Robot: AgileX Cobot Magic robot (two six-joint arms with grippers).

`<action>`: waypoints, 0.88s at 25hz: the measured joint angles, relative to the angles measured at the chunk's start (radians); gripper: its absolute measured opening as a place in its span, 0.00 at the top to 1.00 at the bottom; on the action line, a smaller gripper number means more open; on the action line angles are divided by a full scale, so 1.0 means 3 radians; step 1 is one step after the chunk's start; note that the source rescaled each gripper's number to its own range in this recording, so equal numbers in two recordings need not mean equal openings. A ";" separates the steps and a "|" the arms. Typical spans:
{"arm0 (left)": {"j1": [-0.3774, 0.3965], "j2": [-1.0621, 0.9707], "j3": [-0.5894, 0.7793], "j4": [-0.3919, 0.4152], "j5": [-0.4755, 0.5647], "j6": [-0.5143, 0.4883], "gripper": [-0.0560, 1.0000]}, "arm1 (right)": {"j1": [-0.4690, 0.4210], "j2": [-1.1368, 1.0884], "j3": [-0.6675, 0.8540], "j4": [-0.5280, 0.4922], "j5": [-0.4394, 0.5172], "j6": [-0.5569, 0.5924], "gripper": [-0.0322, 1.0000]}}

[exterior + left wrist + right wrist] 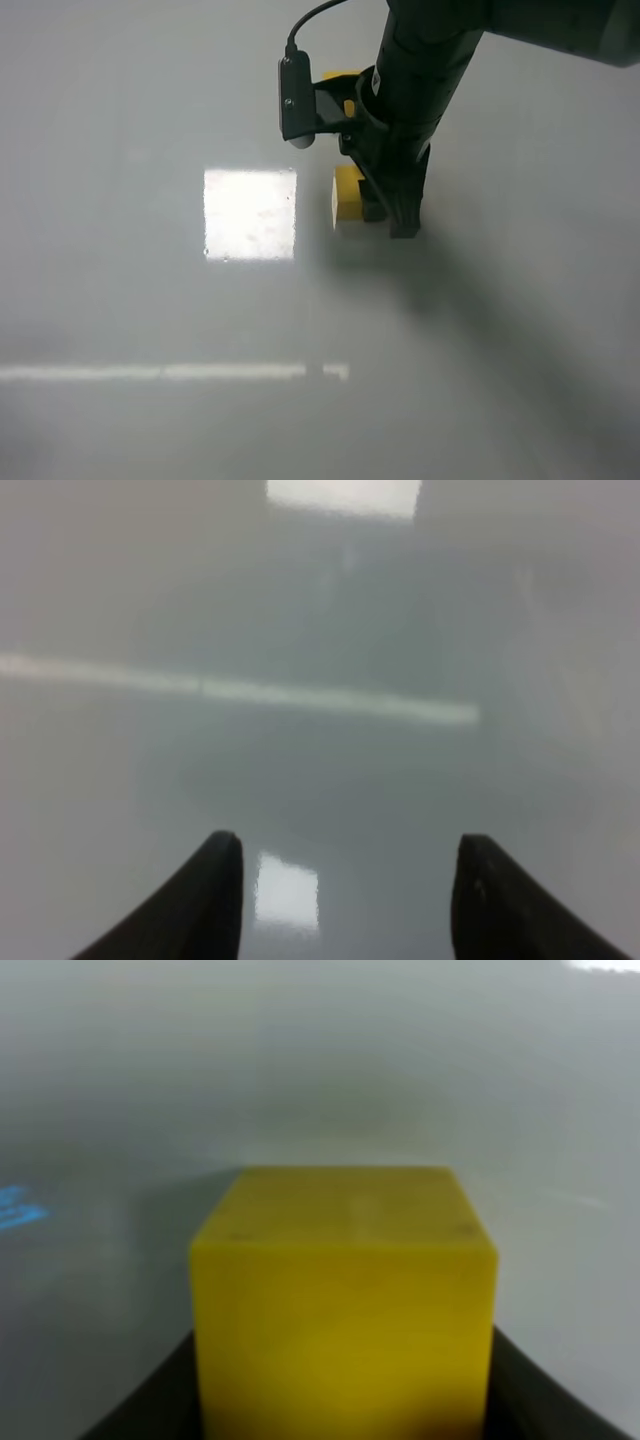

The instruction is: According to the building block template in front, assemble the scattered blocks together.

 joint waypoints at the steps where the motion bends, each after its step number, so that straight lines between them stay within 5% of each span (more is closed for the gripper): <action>1: 0.0000 0.0000 0.0000 0.0000 0.0000 0.0000 0.84 | 0.0000 0.0000 0.0000 0.0000 0.0001 -0.0026 0.97; 8: 0.0000 0.0000 0.0000 0.0000 0.0000 -0.0001 0.84 | 0.0000 0.0000 0.0000 -0.0001 0.0004 -0.0052 0.93; 12: 0.0000 0.0000 0.0000 0.0000 0.0000 -0.0001 0.84 | 0.0000 -0.0007 0.0000 -0.0004 0.0010 -0.0053 0.38; 14: 0.0000 0.0000 0.0000 0.0000 0.0000 -0.0001 0.84 | 0.0000 -0.0040 0.0000 -0.0001 0.0010 -0.0037 0.21; 18: 0.0000 0.0000 0.0000 0.0000 0.0000 -0.0001 0.84 | 0.0000 -0.0250 0.0000 0.0180 0.0013 0.0110 0.13; 22: 0.0000 0.0000 0.0000 0.0000 0.0000 -0.0001 0.84 | -0.0005 -0.0536 0.0000 0.0348 -0.0059 0.0660 0.12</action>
